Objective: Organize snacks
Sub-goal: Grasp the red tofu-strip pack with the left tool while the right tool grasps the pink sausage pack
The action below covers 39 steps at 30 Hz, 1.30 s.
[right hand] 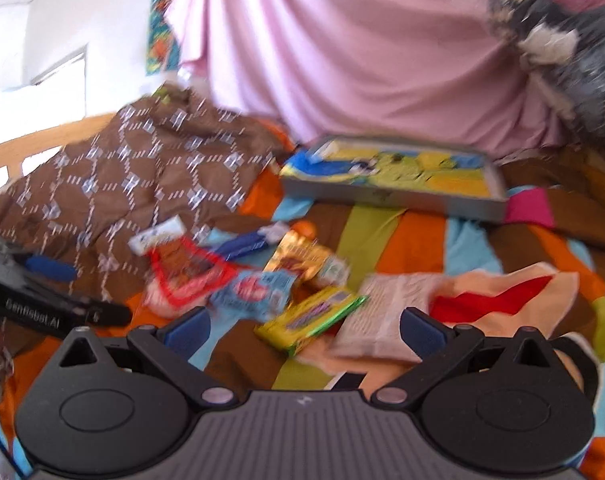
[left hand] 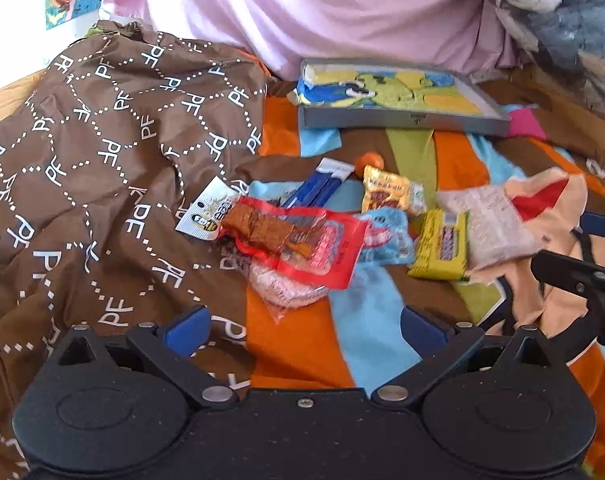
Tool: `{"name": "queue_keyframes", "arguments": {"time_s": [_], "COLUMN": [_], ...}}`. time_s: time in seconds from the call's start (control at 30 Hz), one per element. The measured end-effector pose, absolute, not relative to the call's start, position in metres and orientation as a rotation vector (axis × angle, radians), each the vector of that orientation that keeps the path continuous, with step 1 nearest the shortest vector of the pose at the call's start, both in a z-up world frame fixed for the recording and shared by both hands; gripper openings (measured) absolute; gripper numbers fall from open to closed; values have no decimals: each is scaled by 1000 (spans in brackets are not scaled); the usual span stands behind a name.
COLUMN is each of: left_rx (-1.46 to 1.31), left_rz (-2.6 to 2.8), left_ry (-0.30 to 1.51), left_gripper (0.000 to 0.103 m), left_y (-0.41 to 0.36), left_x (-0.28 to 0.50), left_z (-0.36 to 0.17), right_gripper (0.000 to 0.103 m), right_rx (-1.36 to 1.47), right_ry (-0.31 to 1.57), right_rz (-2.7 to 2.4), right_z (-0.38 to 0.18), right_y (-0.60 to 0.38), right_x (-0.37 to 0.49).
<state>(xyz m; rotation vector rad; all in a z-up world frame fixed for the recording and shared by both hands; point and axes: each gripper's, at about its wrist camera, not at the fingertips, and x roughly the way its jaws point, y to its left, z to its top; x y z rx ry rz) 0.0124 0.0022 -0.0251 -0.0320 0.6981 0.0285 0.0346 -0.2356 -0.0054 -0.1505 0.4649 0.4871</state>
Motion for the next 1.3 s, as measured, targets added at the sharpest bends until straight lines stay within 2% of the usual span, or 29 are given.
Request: {"name": "queue_keyframes", "arguments": {"time_s": [0.33,0.63,1.07,1.3], "left_rx": [17,-131,-323,-391], "left_rz": [40,66,202,306], "left_ry": [738,788,886,949], "left_gripper": [101,100,99,97], "left_y": [20,40,52,54], "left_x": [35,69,150,182], "left_z": [-32,-32,-22,-28], "right_gripper": [103,103,103,103], "right_rx": [-330,-470,-791,-906], "right_ry": [541,524,351,323], "right_rz": [564,613,691,760], "right_z": [-29,-38,-52,-71], "right_y": [-221,-204,-147,-128], "right_x": [47,73,118,136]}}
